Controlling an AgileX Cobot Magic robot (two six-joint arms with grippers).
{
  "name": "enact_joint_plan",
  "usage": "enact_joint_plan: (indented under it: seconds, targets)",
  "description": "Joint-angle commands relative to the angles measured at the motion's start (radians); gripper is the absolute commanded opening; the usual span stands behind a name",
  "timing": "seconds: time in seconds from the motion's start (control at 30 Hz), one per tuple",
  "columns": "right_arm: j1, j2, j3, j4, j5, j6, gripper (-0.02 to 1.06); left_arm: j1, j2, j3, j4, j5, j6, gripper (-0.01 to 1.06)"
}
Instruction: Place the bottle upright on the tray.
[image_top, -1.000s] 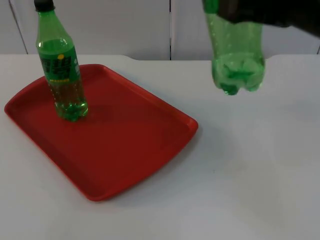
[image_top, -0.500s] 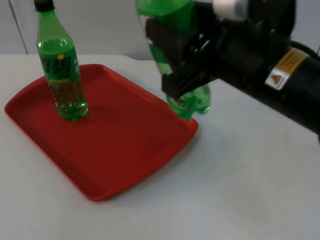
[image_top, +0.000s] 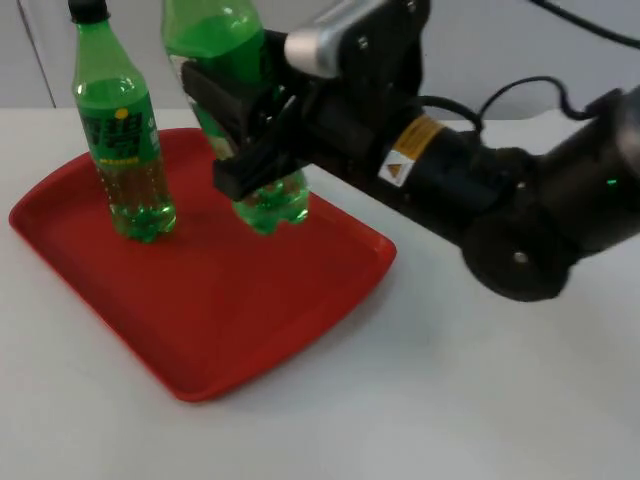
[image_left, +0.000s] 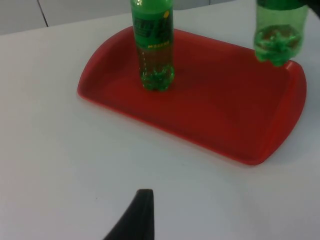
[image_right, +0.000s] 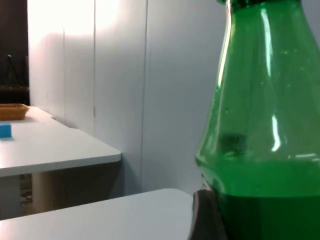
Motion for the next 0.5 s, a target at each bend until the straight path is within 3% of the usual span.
enact_joint_plan:
  seconds: [0.0, 0.47]
  targets:
    - [0.005, 0.039, -0.052, -0.033, -0.035, 0.028, 0.0, -0.006, -0.004, 0.007, 0.009, -0.006, 0.0, 1.05]
    - [0.005, 0.317, -0.357, -0.128, -0.035, 0.137, 0.0, -0.006, -0.004, 0.007, 0.009, -0.006, 0.0, 1.05]
